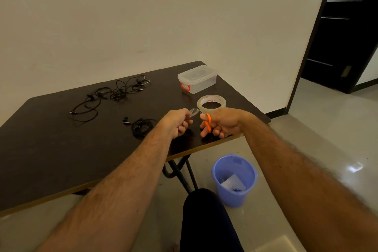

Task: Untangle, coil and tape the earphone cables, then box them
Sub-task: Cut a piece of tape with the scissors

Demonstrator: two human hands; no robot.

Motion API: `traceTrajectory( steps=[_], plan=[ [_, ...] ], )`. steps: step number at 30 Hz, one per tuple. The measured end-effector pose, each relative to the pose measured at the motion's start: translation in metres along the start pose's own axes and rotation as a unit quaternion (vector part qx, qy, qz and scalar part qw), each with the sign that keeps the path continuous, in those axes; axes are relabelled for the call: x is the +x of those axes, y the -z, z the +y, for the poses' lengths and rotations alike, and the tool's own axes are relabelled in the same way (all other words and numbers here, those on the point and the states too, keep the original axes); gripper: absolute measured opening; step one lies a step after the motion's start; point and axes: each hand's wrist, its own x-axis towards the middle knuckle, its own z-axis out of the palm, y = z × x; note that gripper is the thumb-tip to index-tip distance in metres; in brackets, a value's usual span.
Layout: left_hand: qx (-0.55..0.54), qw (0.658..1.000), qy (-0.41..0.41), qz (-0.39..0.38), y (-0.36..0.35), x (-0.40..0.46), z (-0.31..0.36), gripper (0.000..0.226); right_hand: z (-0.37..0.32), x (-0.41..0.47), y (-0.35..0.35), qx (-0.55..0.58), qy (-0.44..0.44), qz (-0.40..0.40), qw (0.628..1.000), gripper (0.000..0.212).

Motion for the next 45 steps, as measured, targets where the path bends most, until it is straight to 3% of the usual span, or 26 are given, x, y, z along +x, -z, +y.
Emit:
traceTrajectory(
  steps=[8,24,30,36,41,45],
  plan=[
    [0.09,0.994,-0.039,0.052,0.002,-0.002,-0.001,0.016,-0.006,0.001,-0.003,-0.055,-0.005,0.041,0.998,0.044],
    [0.115,0.988,-0.057,0.086,0.006,0.001,-0.007,0.02,-0.023,-0.006,-0.012,-0.201,-0.02,0.177,0.963,0.026],
    [0.12,0.987,-0.056,0.089,0.007,-0.001,-0.008,0.019,-0.021,-0.006,-0.014,-0.172,-0.009,0.147,0.974,0.027],
    [0.109,0.986,-0.069,0.108,0.008,0.001,-0.01,0.023,-0.024,0.0,-0.016,-0.199,-0.028,0.167,0.965,0.028],
    [-0.01,0.984,-0.101,0.145,0.007,0.005,-0.01,0.018,-0.029,0.009,-0.022,-0.325,-0.066,0.239,0.913,0.04],
    [-0.1,0.984,-0.095,0.109,-0.001,0.001,-0.009,0.013,-0.039,0.006,-0.03,-0.435,-0.11,0.266,0.853,0.061]
  ],
)
